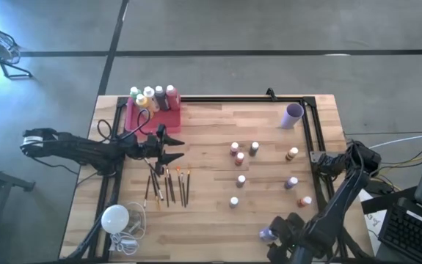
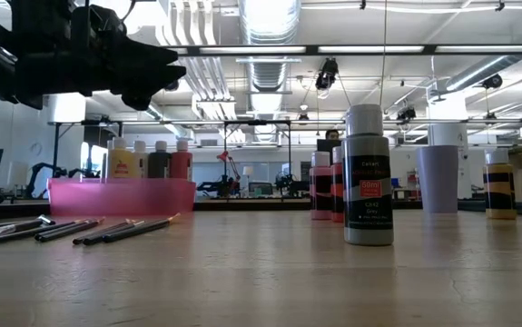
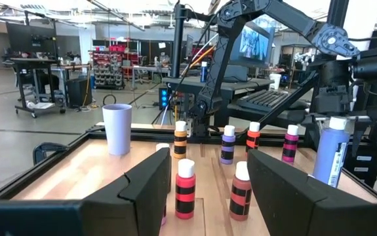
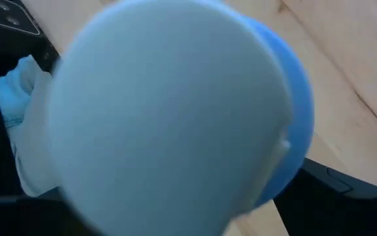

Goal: Pick & Place Paint Supplies
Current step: Put the purple paint bottle into the pink bin

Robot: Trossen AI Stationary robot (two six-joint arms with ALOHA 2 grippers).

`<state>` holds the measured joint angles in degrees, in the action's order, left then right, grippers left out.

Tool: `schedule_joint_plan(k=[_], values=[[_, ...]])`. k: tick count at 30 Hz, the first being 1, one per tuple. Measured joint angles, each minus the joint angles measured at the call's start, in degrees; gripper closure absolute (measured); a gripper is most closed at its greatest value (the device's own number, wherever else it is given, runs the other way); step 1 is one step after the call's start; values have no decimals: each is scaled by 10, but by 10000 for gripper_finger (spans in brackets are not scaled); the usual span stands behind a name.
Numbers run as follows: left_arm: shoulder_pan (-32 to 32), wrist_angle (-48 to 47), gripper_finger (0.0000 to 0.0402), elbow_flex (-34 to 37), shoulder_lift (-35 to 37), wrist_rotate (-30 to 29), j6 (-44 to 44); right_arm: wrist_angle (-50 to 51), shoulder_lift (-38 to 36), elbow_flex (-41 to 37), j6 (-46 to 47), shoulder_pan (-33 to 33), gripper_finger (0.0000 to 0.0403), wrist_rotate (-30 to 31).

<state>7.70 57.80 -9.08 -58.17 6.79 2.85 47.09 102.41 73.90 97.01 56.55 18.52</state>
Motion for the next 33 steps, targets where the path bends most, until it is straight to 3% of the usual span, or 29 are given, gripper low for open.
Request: schedule_joint_plan(k=[16, 26, 33], values=[[0, 0, 191, 0, 0, 0, 0, -37, 0, -47, -87, -9, 70, 143], [0, 0, 191, 0, 0, 0, 0, -40, 0, -54, -122, -25, 115, 162], [0, 0, 191, 0, 0, 0, 0, -40, 0, -58, -145, -34, 182, 163]])
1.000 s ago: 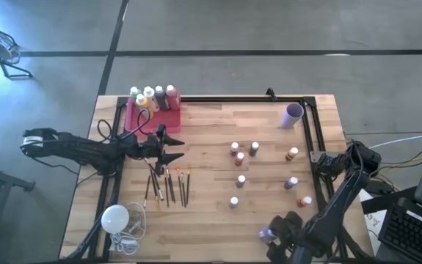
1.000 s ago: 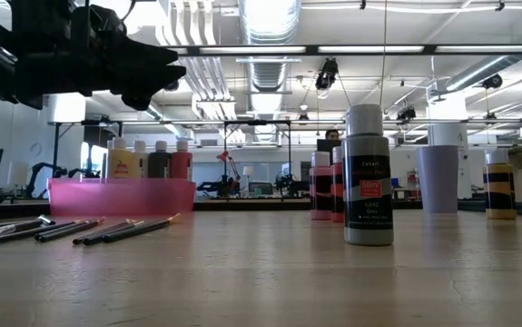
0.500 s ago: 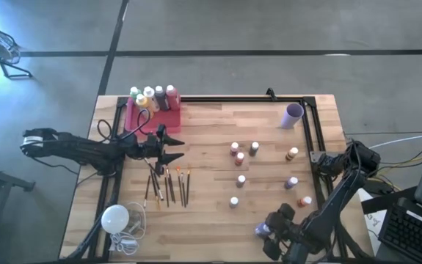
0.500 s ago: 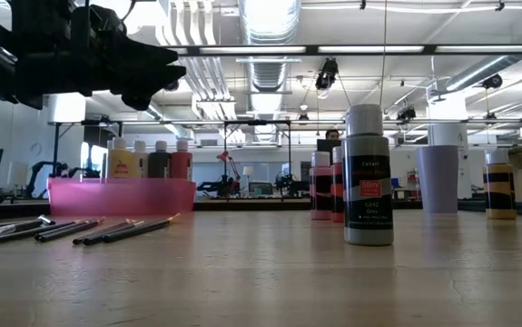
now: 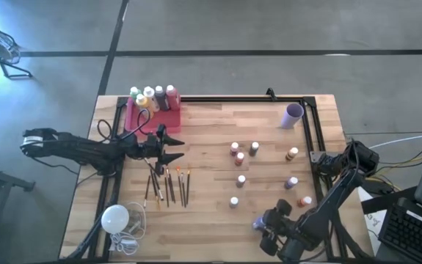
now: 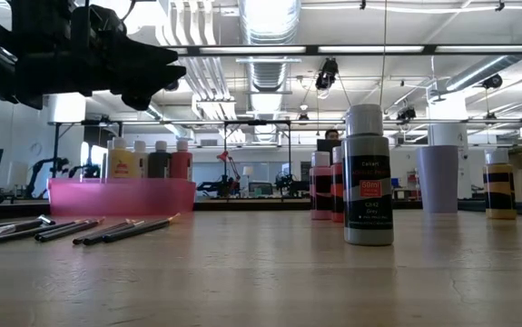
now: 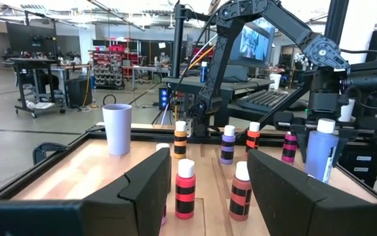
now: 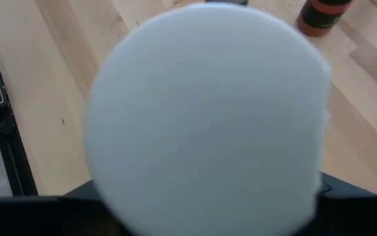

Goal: Pick & Place Paint Supplies
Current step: Put the purple paint bottle into the pink bin

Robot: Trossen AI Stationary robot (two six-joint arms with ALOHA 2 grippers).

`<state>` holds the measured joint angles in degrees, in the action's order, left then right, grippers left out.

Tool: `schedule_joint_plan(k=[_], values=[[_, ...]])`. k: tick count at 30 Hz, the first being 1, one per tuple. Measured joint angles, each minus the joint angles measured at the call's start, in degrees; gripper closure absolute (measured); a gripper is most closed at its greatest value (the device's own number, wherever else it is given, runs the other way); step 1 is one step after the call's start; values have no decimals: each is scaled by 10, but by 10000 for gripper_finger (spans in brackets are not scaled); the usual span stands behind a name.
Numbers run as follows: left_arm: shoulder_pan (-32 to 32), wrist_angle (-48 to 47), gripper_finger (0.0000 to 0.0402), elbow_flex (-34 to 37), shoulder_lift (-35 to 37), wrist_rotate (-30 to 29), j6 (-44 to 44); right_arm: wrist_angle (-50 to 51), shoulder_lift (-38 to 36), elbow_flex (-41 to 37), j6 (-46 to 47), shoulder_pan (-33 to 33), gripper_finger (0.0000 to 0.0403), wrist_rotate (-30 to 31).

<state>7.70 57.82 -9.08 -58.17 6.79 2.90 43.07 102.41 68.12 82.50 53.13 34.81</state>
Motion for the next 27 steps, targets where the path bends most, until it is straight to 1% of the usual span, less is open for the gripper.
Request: schedule_joint_plan(k=[4, 7, 15, 21, 23, 26, 27], values=[[0, 0, 191, 0, 0, 0, 2, 0, 0, 4, -28, -4, 218, -1], [0, 0, 191, 0, 0, 0, 3, 0, 1, 7, -44, -6, 230, 1], [0, 0, 191, 0, 0, 0, 11, 1, 1, 21, -76, -14, 224, 12], [0, -1, 191, -6, 0, 3, 16, 1, 1, 62, -133, -23, 226, 9], [1, -2, 191, -14, 0, 26, 21, 0, 1, 81, -156, -28, 222, 7], [-1, -18, 191, -35, 0, 82, 27, 0, 1, 106, -196, -41, 220, 1], [-4, -25, 191, -43, -3, 90, 27, 0, 1, 112, -211, -47, 220, 1]])
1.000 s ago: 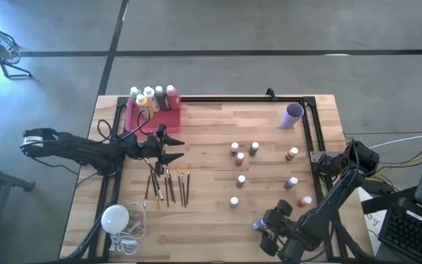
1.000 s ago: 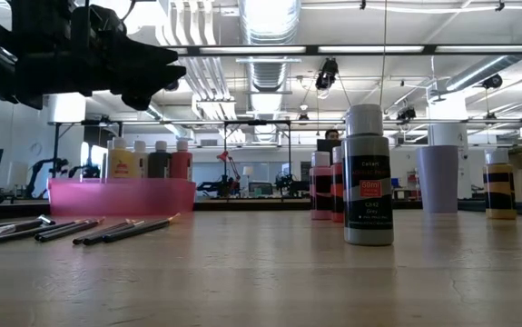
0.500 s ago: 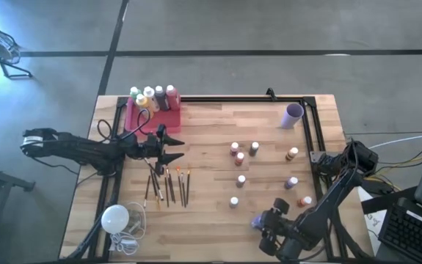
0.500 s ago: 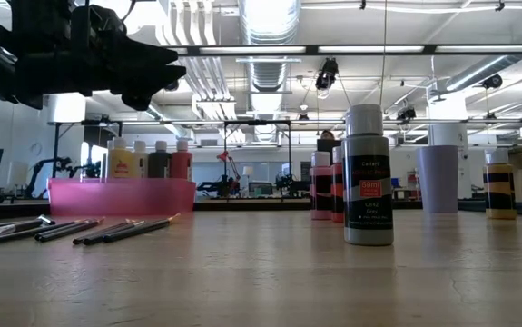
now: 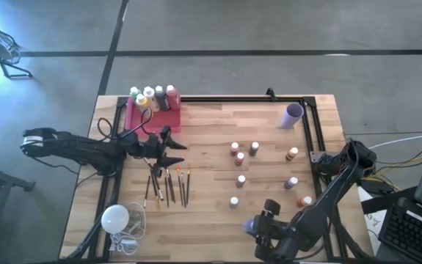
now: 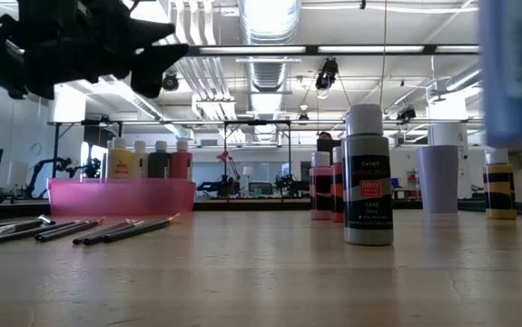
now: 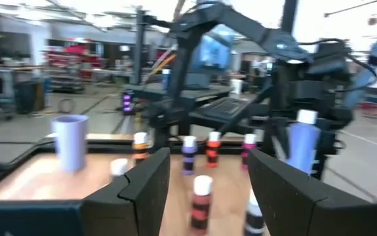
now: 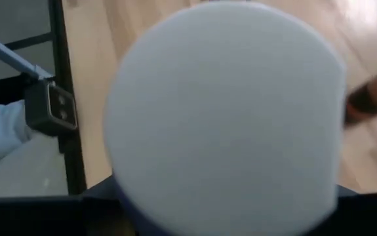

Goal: Pick & Place Paint Supplies
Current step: Put the purple paint bottle into the pink bin

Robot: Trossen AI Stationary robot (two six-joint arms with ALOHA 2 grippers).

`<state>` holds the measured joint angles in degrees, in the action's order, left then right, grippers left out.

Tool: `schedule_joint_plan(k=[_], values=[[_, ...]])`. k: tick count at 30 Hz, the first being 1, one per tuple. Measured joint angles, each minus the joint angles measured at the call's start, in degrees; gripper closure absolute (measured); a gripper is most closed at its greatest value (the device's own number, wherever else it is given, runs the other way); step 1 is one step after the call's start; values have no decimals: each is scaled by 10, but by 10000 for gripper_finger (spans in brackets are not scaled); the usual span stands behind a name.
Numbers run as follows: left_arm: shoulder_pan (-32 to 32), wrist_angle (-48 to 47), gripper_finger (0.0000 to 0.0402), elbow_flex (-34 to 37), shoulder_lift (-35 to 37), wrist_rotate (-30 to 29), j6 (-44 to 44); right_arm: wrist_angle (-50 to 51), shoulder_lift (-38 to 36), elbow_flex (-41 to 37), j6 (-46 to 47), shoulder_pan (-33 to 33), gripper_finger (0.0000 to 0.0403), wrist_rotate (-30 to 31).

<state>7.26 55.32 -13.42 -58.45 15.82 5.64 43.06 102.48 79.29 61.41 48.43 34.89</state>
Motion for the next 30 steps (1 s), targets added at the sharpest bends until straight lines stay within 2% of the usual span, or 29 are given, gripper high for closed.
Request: schedule_joint_plan(k=[9, 15, 20, 30], values=[[-65, -69, 195, -74, -45, -4, -85, 0, 0, 25, -128, -75, 220, -22], [-104, -102, 195, -108, -69, -7, -105, -41, 0, 30, -185, -123, 221, -87], [-112, -101, 195, -121, -79, -8, -105, -66, 0, 30, -239, -156, 218, -126], [-112, -100, 195, -156, -134, -7, -106, -82, -1, 40, -335, -216, 220, -125]])
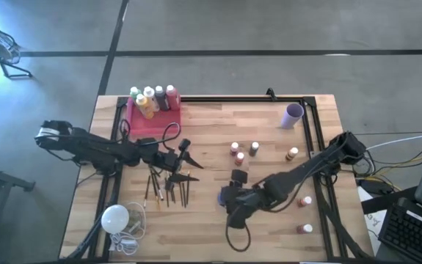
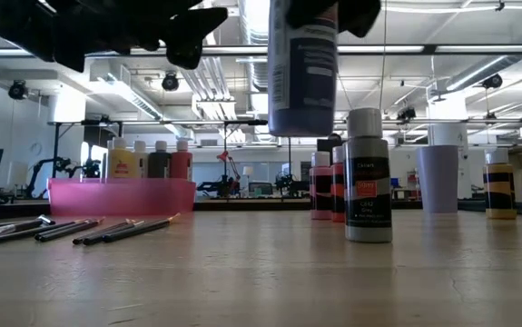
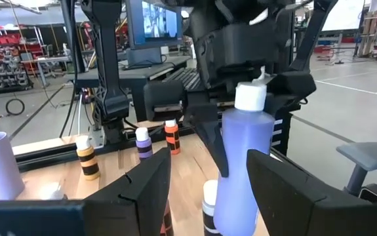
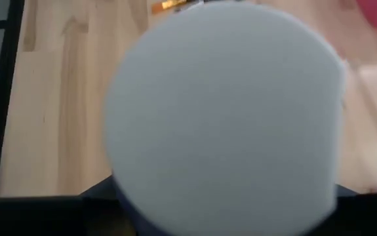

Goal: Pick & Place Paint Supplies
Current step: Put the purple paint bottle into the pink bin

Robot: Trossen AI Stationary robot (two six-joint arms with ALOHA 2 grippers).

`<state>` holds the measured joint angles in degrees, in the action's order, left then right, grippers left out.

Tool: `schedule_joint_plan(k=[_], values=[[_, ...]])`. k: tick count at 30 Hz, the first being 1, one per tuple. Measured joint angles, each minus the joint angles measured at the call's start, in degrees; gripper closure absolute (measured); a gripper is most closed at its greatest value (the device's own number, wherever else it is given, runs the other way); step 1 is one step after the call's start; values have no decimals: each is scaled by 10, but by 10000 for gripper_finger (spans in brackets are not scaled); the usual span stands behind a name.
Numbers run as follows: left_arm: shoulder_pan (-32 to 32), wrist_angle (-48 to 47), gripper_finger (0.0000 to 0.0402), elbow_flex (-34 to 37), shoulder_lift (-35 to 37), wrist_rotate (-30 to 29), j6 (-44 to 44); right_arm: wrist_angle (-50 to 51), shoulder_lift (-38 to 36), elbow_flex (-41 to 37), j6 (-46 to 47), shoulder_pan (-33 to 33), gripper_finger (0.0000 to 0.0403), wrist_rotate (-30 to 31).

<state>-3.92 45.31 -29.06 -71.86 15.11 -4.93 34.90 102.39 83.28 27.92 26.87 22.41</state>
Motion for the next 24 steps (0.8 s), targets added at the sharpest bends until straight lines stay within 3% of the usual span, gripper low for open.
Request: schedule_joint_plan(k=[11, 24], values=[[-5, -1, 195, -55, -54, 5, 3, -16, 0, 3, -82, -60, 219, 3], [-7, -1, 195, -92, -87, 5, 5, -42, 0, 7, -117, -96, 218, 2]])
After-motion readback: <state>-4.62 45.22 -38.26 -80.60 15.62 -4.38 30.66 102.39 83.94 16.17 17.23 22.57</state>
